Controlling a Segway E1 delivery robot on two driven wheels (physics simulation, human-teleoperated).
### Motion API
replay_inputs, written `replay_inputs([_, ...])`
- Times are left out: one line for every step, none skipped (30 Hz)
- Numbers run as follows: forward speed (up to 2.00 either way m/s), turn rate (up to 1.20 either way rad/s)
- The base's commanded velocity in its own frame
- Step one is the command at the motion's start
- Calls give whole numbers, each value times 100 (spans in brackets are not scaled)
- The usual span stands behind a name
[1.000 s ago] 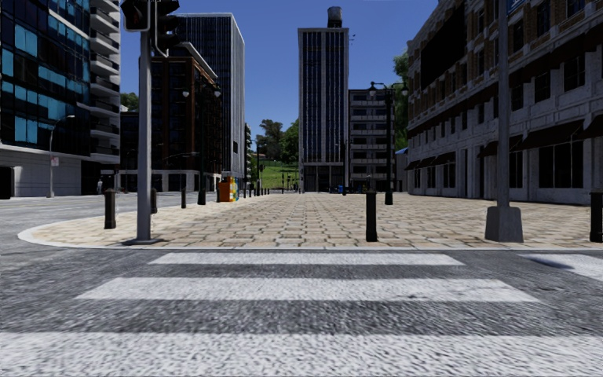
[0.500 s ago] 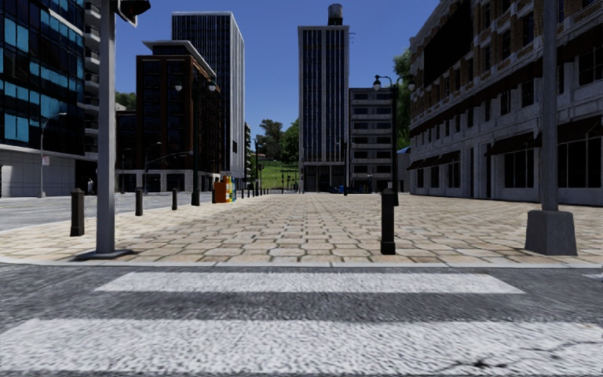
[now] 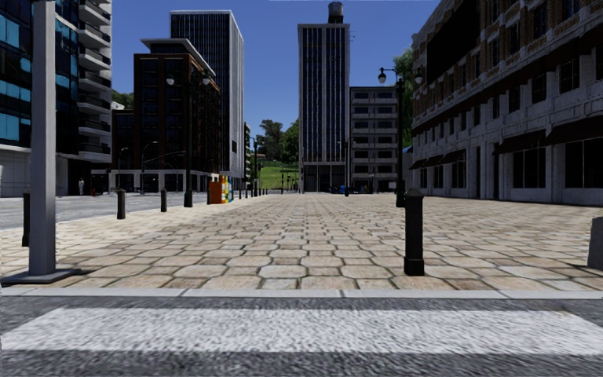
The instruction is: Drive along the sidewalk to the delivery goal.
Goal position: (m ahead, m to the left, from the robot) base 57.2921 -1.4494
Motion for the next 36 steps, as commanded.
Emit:
replay_inputs([169,0])
replay_inputs([169,0])
replay_inputs([169,0])
replay_inputs([169,0])
replay_inputs([169,0])
replay_inputs([169,0])
replay_inputs([169,0])
replay_inputs([169,0])
replay_inputs([169,0])
replay_inputs([169,0])
replay_inputs([169,0])
replay_inputs([169,0])
replay_inputs([169,0])
replay_inputs([169,0])
replay_inputs([169,0])
replay_inputs([169,0])
replay_inputs([169,0])
replay_inputs([170,0])
replay_inputs([171,0])
replay_inputs([175,0])
replay_inputs([175,0])
replay_inputs([180,0])
replay_inputs([185,0])
replay_inputs([200,0])
replay_inputs([200,0])
replay_inputs([200,0])
replay_inputs([200,0])
replay_inputs([200,0])
replay_inputs([200,0])
replay_inputs([200,0])
replay_inputs([200,0])
replay_inputs([200,0])
replay_inputs([200,0])
replay_inputs([200,0])
replay_inputs([200,0])
replay_inputs([200,0])
